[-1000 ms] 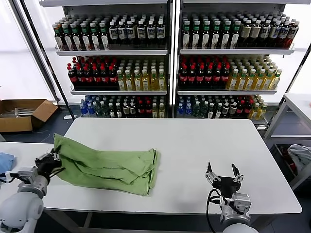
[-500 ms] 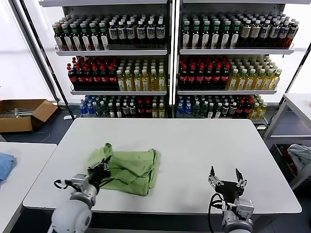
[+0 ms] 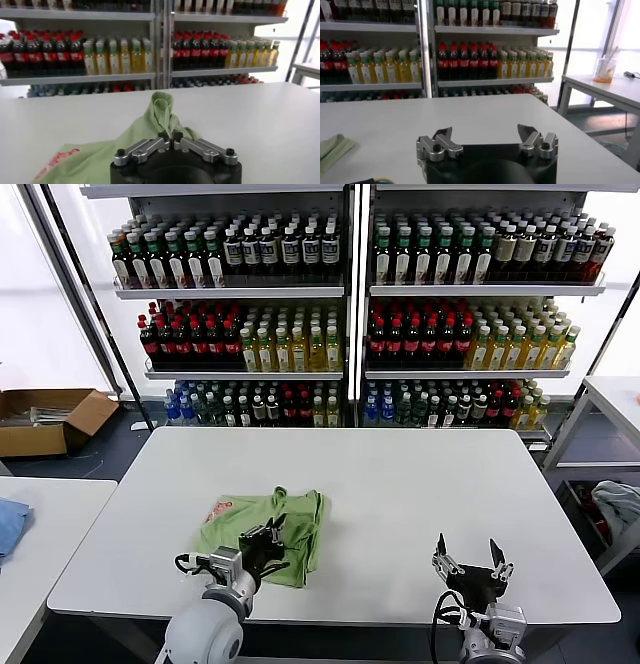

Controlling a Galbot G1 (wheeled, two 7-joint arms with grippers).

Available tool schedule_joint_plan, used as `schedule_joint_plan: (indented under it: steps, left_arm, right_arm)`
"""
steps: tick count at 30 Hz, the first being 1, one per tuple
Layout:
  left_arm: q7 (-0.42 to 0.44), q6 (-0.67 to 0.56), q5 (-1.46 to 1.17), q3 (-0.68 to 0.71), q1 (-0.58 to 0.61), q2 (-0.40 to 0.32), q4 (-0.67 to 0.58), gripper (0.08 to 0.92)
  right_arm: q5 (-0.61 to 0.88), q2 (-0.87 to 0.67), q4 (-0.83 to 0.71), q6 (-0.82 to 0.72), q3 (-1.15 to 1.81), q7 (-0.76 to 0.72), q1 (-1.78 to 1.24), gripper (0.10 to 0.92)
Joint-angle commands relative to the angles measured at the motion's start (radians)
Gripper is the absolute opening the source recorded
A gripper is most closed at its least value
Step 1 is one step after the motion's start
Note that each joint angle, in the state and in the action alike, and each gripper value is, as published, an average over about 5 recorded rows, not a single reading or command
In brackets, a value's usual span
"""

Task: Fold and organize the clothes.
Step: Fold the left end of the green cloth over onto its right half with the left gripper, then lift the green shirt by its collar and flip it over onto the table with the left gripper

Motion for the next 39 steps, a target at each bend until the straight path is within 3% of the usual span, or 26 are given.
schedule_joint_plan:
  steps: [1, 9, 19, 27, 33, 39]
  left_arm:
    - [0.018, 0.006, 0.046, 0.065, -0.016, -0.037, 0.063, 0.096]
    - [0.045, -0.035, 0.083, 0.074, -0.045, -0.073, 0.154, 0.133]
    - [0.034, -0.098, -0.055, 0.106, -0.03, -0.124, 0.194, 0.418]
    - [0.024, -0.078, -0.356, 0.103, -0.013, -0.122, 0.059, 0.652]
    - [0.036, -0.112, -0.485, 0.061, -0.008, -0.103, -0.11, 0.81]
    - [-0.042, -0.109, -0.401, -0.147, -0.038, 0.01, -0.081, 0.823]
  right_arm:
    - [-0.005, 0.004, -0.004, 0.003, -0.003, -0.001, -0.012, 0.823]
    - [-0.012, 0.012, -0.006, 0.003, -0.013, -0.003, -0.01, 0.823]
    - [-0.011, 0.014, -0.018, 0.001, -0.016, -0.003, 0.007, 0.823]
    - [-0.01, 0.007, -0.032, -0.001, -0.019, -0.002, 0.019, 0.823]
    - [-0.01, 0.009, -0.046, -0.003, -0.032, -0.002, 0.037, 0.823]
    - [0.007, -0.005, -0.06, -0.012, -0.05, -0.006, 0.078, 0.823]
